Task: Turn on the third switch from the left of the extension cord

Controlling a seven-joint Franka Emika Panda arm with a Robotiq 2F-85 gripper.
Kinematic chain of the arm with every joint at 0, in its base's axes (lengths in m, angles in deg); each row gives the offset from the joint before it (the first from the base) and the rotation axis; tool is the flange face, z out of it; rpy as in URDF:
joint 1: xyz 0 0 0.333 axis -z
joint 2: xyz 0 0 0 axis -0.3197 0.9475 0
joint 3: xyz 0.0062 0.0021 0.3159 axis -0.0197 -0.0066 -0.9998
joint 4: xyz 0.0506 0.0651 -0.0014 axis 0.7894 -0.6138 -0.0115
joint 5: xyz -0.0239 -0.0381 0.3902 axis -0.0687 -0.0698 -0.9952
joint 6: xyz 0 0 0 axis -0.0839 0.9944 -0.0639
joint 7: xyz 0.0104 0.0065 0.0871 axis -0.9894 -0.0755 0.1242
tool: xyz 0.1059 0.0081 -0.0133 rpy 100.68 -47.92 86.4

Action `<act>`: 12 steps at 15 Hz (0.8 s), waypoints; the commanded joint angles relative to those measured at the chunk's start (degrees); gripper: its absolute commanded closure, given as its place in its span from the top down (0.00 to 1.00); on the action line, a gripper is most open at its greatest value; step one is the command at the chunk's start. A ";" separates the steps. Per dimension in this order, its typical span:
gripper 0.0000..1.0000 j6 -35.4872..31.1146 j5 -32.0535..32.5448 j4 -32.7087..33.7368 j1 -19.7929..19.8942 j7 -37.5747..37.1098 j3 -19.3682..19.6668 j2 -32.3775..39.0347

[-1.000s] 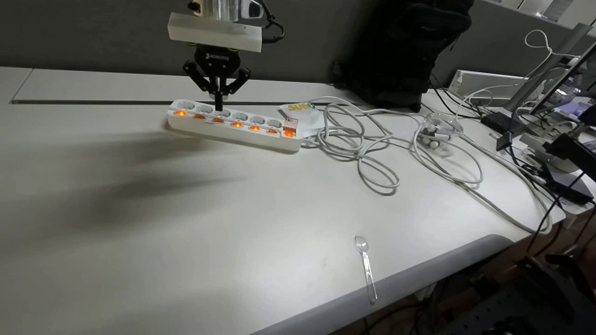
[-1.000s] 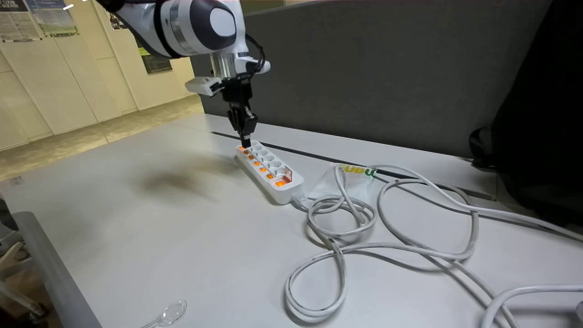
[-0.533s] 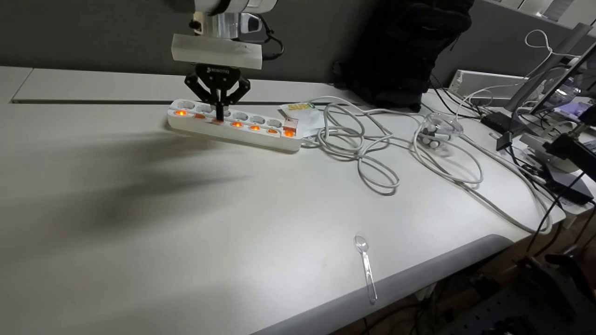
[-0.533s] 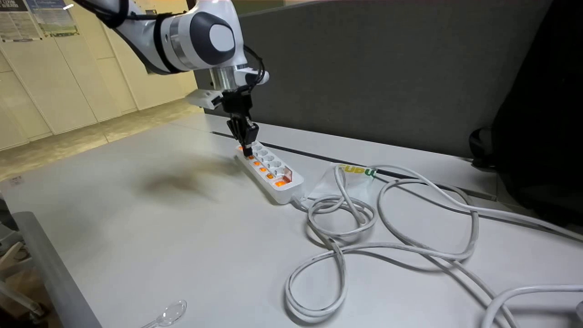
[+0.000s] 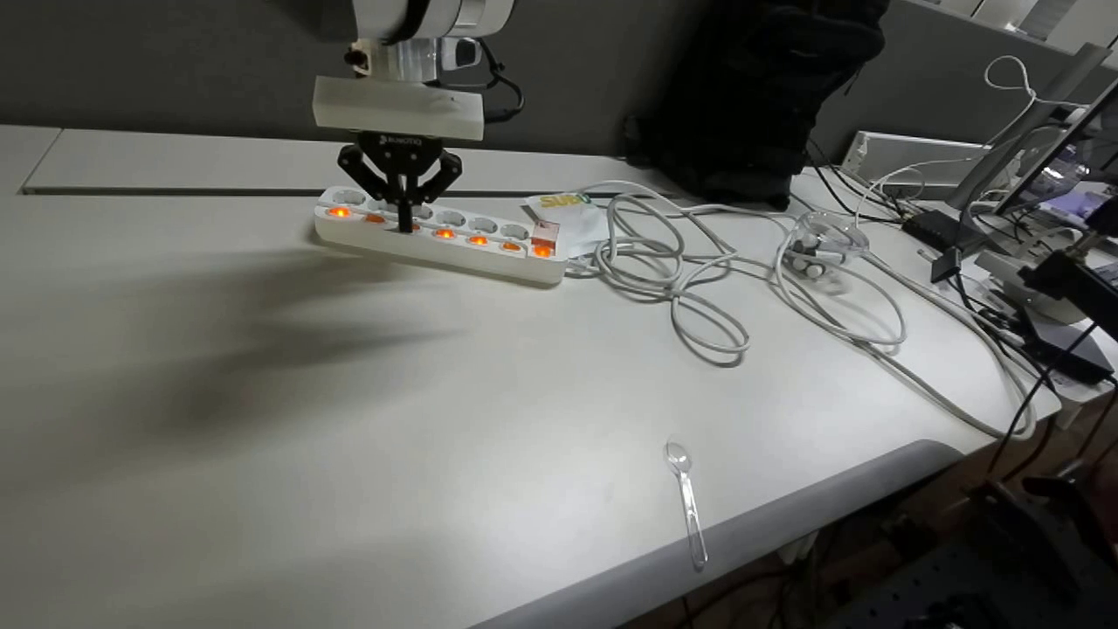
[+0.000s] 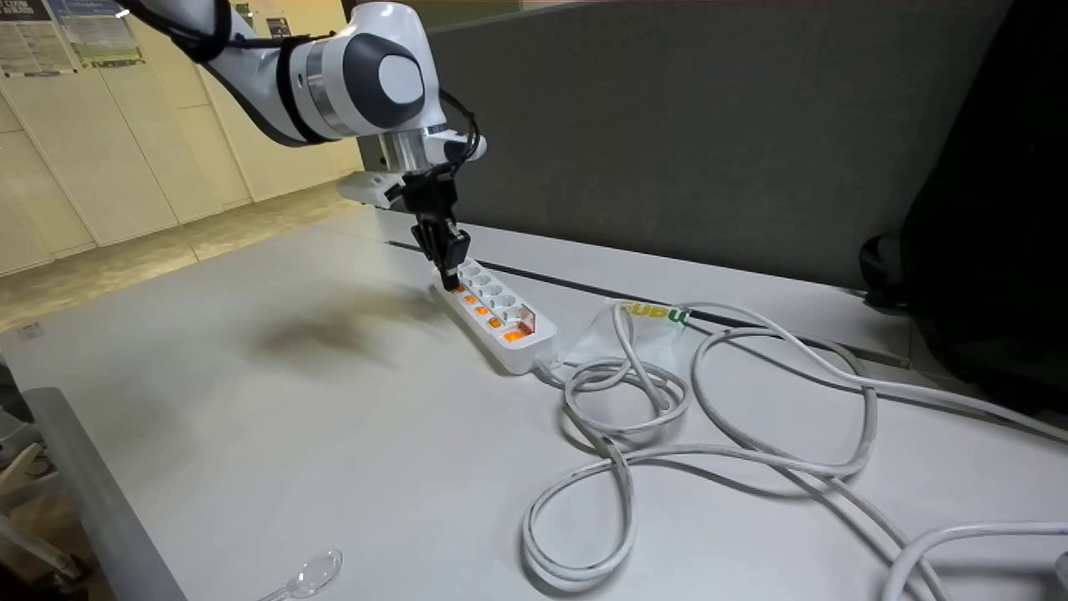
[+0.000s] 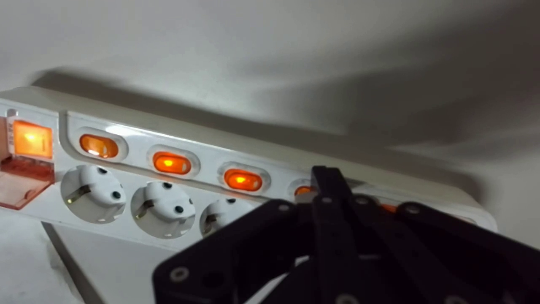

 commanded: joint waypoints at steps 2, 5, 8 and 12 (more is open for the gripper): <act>0.00 -0.50 0.23 -0.79 -0.33 -0.40 0.62 -0.43; 0.00 -0.08 0.22 -0.48 -0.28 -0.38 0.65 -0.18; 0.00 0.57 0.35 0.33 -0.31 -0.29 0.72 0.49; 0.00 1.02 0.82 1.48 -0.40 -0.06 0.98 1.42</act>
